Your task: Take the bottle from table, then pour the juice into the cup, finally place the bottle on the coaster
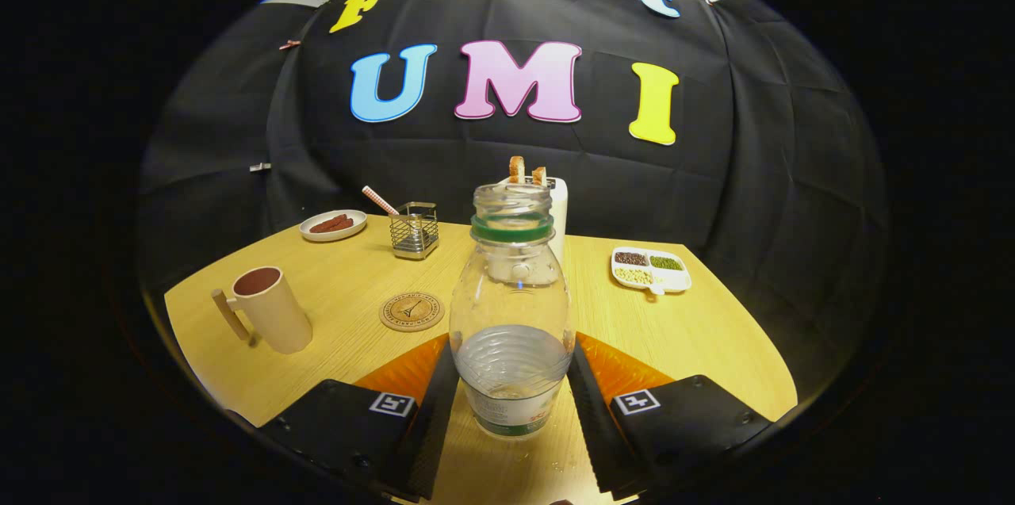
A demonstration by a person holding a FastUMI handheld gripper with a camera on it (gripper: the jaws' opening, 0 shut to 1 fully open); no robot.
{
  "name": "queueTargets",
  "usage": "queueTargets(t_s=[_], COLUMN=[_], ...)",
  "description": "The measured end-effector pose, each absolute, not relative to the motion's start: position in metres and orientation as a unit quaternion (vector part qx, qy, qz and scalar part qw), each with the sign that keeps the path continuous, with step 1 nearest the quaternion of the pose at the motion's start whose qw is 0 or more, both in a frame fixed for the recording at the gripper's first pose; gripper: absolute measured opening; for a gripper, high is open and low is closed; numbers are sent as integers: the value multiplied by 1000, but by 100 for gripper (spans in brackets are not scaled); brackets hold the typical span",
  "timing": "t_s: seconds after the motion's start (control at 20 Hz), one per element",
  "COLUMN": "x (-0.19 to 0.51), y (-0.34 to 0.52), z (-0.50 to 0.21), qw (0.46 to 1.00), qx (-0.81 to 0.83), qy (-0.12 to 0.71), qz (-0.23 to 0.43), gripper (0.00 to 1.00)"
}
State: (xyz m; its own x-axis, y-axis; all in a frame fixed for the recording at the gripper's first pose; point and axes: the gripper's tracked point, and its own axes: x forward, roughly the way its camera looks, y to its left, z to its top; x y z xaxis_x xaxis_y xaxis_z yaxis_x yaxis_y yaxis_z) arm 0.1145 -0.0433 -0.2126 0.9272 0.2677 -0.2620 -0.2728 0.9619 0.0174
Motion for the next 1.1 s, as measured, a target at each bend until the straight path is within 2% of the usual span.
queueTargets(t_s=[0.45,0.8,1.1], x=[115,127,125], y=[-29,-14,29], z=[-177,-128,-120], qw=[973,966,957], qx=[-103,-173,-206], qy=[98,82,89], qz=[180,172,182], gripper=[75,75,75])
